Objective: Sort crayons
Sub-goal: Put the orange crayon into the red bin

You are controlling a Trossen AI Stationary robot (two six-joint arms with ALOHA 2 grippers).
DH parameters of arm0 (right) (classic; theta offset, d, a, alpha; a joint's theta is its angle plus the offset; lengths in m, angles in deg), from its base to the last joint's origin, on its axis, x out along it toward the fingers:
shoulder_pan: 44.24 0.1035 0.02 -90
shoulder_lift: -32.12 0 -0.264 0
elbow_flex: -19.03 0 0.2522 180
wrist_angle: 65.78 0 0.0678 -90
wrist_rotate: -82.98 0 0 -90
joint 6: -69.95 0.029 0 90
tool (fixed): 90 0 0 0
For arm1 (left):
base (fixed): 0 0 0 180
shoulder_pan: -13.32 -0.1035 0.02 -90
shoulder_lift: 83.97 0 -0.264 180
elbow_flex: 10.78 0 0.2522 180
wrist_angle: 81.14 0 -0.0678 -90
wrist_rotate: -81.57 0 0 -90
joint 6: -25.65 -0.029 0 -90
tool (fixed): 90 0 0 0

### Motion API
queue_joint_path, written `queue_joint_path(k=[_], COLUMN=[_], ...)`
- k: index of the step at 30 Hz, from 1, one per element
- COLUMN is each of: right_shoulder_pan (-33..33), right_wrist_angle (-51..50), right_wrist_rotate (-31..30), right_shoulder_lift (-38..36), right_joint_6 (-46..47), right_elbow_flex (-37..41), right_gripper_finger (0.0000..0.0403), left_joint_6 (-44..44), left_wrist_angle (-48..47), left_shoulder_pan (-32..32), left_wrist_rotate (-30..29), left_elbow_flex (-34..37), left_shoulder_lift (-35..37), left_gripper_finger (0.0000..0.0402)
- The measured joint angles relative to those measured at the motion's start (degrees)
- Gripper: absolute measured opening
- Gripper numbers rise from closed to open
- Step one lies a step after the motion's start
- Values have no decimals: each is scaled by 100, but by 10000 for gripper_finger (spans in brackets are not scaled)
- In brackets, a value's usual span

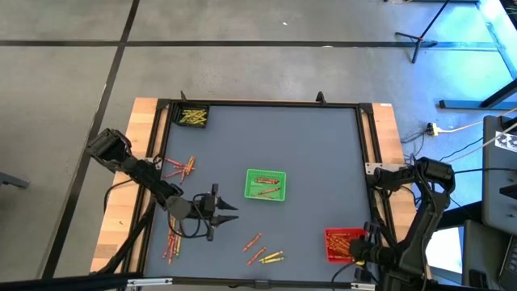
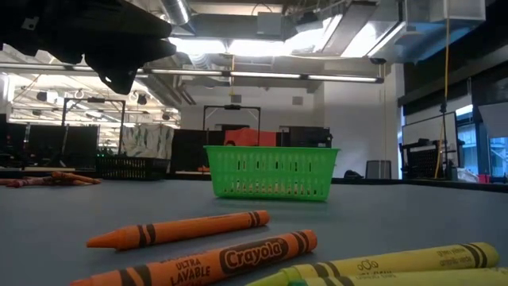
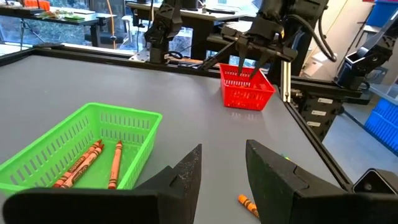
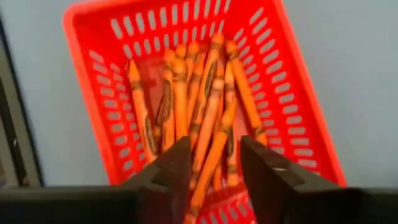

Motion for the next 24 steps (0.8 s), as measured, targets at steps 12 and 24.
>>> queue_joint_path(k=[12, 24], right_shoulder_pan=[-152, -1747], right_wrist_angle=[-641, 1094], right_wrist_rotate=[-601, -957], right_shoulder_lift=[-7, -7], right_joint_6=[-285, -3635], right_elbow_flex=[-891, -933], right_gripper_finger=[193, 193], left_joint_6=[134, 280], left_wrist_angle=[0, -110], left_shoulder_pan=[39, 673], left_wrist_rotate=[-10, -396], left_elbow_flex=[0, 0], left_shoulder_lift=[0, 2], left_gripper_finger=[110, 110])
